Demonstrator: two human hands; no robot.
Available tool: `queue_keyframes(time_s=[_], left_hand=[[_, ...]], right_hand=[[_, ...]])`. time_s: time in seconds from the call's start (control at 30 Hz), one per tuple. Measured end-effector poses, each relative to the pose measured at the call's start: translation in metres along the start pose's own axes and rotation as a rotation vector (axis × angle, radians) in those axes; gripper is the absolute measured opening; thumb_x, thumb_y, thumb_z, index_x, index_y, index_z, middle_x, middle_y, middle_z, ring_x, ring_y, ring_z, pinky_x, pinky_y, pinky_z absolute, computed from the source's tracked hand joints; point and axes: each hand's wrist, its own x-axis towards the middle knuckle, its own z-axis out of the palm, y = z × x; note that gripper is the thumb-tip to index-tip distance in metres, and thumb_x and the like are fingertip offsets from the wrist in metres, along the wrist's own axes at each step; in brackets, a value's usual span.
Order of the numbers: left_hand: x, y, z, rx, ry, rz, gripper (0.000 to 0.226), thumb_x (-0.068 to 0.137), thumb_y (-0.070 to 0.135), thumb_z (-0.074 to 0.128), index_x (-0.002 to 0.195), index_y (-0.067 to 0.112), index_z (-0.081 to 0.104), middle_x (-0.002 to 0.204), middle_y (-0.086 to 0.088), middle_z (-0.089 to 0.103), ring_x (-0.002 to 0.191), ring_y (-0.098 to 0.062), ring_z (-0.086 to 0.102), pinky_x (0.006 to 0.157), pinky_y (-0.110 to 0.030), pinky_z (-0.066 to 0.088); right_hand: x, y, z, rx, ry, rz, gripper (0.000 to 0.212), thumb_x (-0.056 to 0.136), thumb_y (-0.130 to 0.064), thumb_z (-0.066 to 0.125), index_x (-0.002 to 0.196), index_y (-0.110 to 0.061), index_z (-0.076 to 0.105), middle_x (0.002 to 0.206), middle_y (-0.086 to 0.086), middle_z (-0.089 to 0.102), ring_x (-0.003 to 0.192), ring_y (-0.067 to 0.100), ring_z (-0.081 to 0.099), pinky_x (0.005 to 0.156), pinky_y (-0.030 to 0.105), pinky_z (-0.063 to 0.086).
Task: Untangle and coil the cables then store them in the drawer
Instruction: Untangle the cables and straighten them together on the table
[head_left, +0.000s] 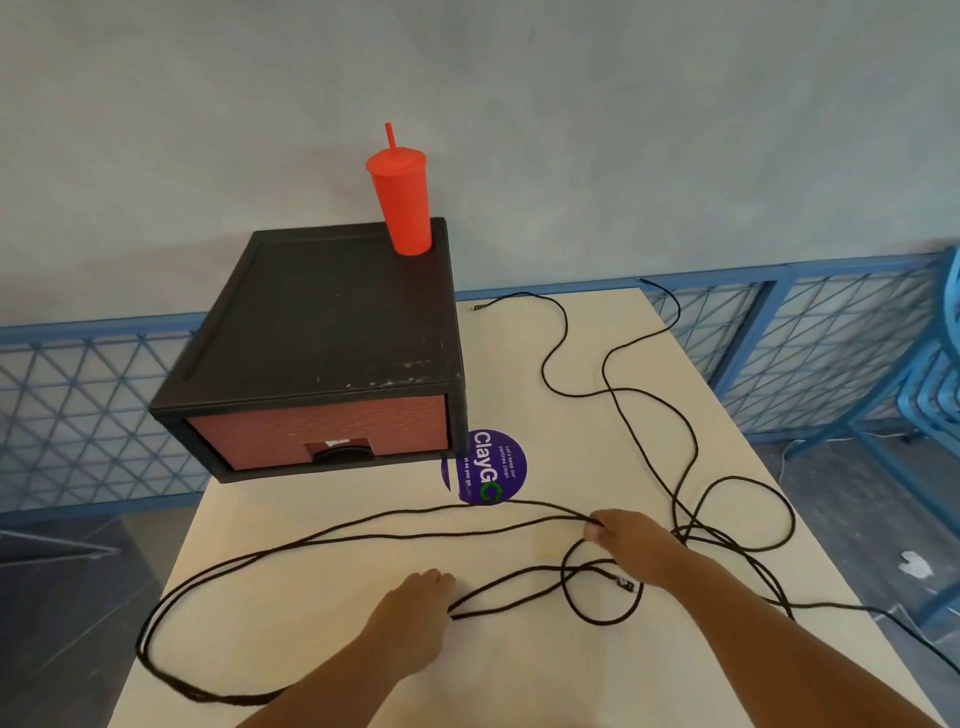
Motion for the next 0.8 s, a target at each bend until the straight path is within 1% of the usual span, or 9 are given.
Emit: queue_keyframes(time_s=[0.1,0.17,0.23,0.33,0.43,0.5,0.6,0.7,0.8], left_hand=[[-0.004,0.002,0.0,0.104,-0.005,0.046,0.036,0.094,0.01,0.039,0.13,0.014,0.041,0.127,-0.005,0.046,0.116,-0.024,0.045,0.095,-0.034,0.04],[-0.006,-0.004,0.0,0.171,-0.008,0.051,0.039,0.092,0.005,0.038,0.13,0.013,0.04,0.126,-0.007,0.046,0.115,-0.025,0.046,0.093,-0.035,0.042],[-0.009,-0.011,-0.002,0.239,-0.004,0.048,0.04,0.091,0.002,0.036,0.13,0.011,0.039,0.125,-0.008,0.045,0.113,-0.026,0.047,0.092,-0.037,0.043],[-0.013,-0.02,-0.006,0.347,0.002,0.045,0.04,0.092,0.0,0.033,0.13,0.009,0.038,0.125,-0.01,0.045,0.112,-0.027,0.047,0.088,-0.037,0.043],[-0.017,-0.025,-0.008,0.402,-0.018,0.053,0.037,0.092,-0.001,0.033,0.128,0.007,0.038,0.124,-0.011,0.044,0.111,-0.028,0.047,0.084,-0.037,0.042],[-0.018,-0.023,-0.007,0.389,-0.014,0.05,0.038,0.091,-0.001,0.035,0.127,0.008,0.038,0.124,-0.011,0.044,0.11,-0.027,0.048,0.078,-0.035,0.04],[-0.016,-0.009,-0.008,0.251,0.022,0.05,0.043,0.088,0.005,0.04,0.13,0.012,0.036,0.124,-0.007,0.04,0.11,-0.025,0.044,0.075,-0.033,0.033],[-0.01,0.017,-0.007,0.069,0.004,0.124,0.052,0.085,0.023,0.047,0.135,0.019,0.032,0.128,-0.003,0.037,0.115,-0.025,0.039,0.087,-0.037,0.037],[-0.002,0.042,0.001,0.102,-0.014,0.183,0.054,0.086,0.035,0.049,0.134,0.017,0.033,0.13,-0.005,0.036,0.116,-0.028,0.038,0.089,-0.041,0.038]], right_hand=[[0.002,-0.001,-0.009,0.004,0.124,0.021,0.021,0.098,-0.027,0.033,0.092,-0.018,0.052,0.083,0.004,0.056,0.079,0.022,0.057,0.067,0.03,0.041],[0.002,0.0,-0.016,-0.101,0.178,0.006,0.023,0.099,-0.029,0.031,0.101,-0.018,0.052,0.083,0.003,0.057,0.077,0.022,0.056,0.068,0.032,0.043],[0.002,0.006,-0.021,-0.207,0.187,0.003,0.024,0.1,-0.03,0.031,0.108,-0.019,0.05,0.081,0.001,0.056,0.074,0.021,0.053,0.07,0.034,0.046],[0.002,0.019,-0.025,-0.357,0.189,0.012,0.023,0.1,-0.027,0.03,0.113,-0.016,0.047,0.07,-0.004,0.048,0.071,0.022,0.051,0.065,0.032,0.042],[0.001,0.027,-0.026,-0.375,0.23,0.048,0.018,0.099,-0.02,0.03,0.108,-0.016,0.045,0.079,0.001,0.055,0.072,0.024,0.054,0.063,0.029,0.04],[0.002,0.026,-0.024,-0.347,0.253,0.074,0.012,0.099,-0.02,0.029,0.1,-0.018,0.041,0.08,0.002,0.054,0.07,0.023,0.052,0.063,0.029,0.04],[0.009,0.02,-0.018,-0.271,0.269,0.091,0.018,0.1,-0.022,0.029,0.107,-0.014,0.044,0.079,0.002,0.053,0.069,0.023,0.05,0.06,0.029,0.039],[0.016,0.013,-0.008,-0.163,0.25,0.1,0.021,0.099,-0.019,0.033,0.114,-0.013,0.047,0.083,0.006,0.057,0.075,0.023,0.054,0.061,0.028,0.039],[0.018,0.007,0.001,-0.092,0.235,0.09,0.027,0.1,-0.021,0.034,0.121,-0.013,0.048,0.104,0.011,0.063,0.095,0.027,0.06,0.07,0.027,0.041]])
